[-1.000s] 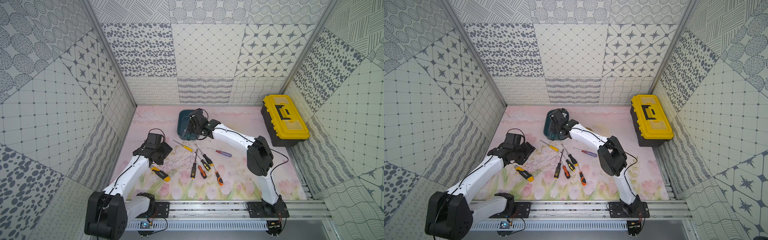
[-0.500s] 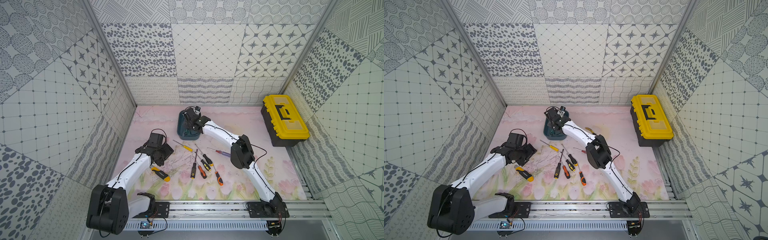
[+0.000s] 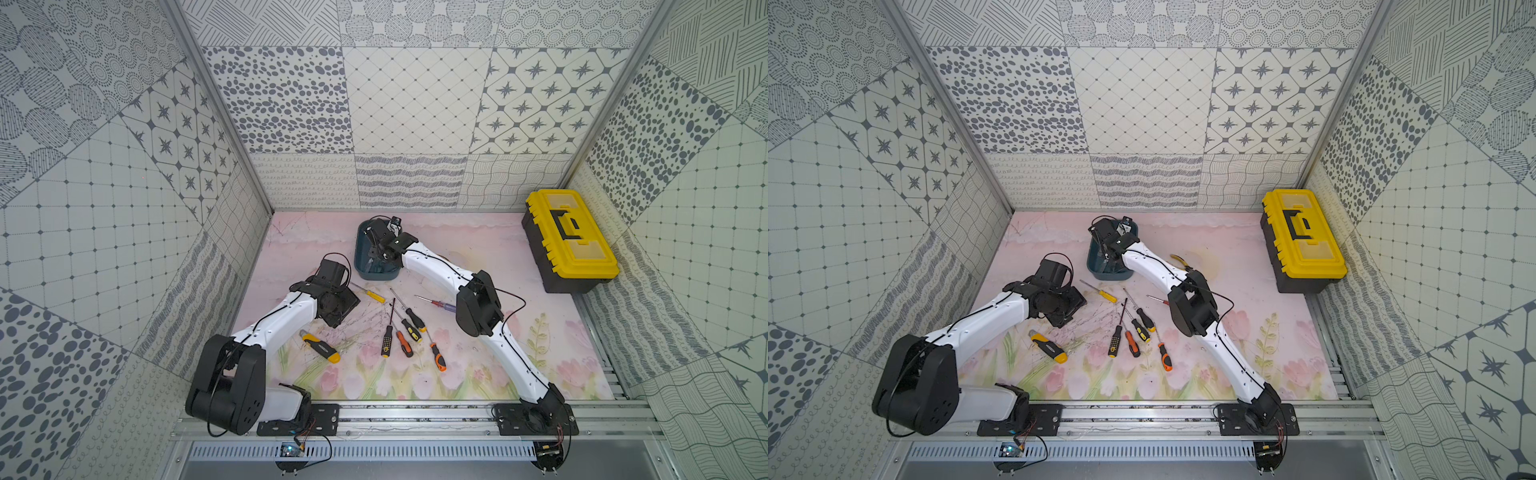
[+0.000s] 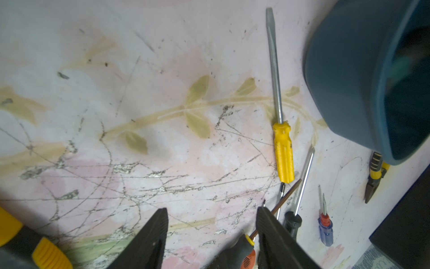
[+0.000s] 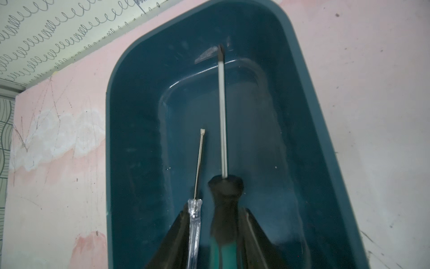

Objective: Put the screwdriver on the desktop into the storage box
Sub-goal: Place the screwdriver in the storage box, then pick up the screwdriver from the center of the board.

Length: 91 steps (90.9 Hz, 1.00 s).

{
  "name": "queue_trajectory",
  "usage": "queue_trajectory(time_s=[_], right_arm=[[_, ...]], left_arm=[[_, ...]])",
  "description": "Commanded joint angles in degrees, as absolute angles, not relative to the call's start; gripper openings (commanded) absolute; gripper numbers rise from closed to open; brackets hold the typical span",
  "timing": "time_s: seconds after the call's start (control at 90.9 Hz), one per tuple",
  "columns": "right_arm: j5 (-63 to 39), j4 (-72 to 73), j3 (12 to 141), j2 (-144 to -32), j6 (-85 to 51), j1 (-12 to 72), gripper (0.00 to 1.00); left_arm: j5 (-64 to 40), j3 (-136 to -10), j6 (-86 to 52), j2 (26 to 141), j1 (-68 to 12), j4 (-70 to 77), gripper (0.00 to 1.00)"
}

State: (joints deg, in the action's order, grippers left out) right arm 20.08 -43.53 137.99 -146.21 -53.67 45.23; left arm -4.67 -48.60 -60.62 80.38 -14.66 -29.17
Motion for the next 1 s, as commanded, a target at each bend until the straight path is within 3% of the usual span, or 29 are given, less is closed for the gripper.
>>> queue_trajectory(time_s=[0.0,0.11,0.341,0.539,0.748,0.991], right_arm=[[19.5,-42.0,138.6,-143.7,-50.1,45.0,0.46],[18.8,-36.7,132.4,-137.7,-47.1,45.0,0.48],[20.9,-19.0,102.5,-117.0,-44.0,45.5,0.45],[26.3,-16.1,82.0,-102.0,-43.6,45.5,0.44],[29.6,-17.6,68.9,-91.5,-44.6,45.3,0.44],[31.1,-21.1,62.9,-86.3,-46.5,45.3,0.44]], left_arm=[[-3.2,-53.1,-65.9,84.1,-16.1,-30.7,0.57],[-1.4,-56.3,-68.2,87.1,-17.4,-32.3,0.55],[5.2,-63.9,-71.3,93.5,-21.5,-37.5,0.56],[9.0,-68.5,-72.1,97.9,-24.9,-40.2,0.55],[8.6,-70.9,-72.1,102.4,-26.7,-39.0,0.50],[10.0,-71.5,-72.9,104.7,-27.8,-36.5,0.48]])
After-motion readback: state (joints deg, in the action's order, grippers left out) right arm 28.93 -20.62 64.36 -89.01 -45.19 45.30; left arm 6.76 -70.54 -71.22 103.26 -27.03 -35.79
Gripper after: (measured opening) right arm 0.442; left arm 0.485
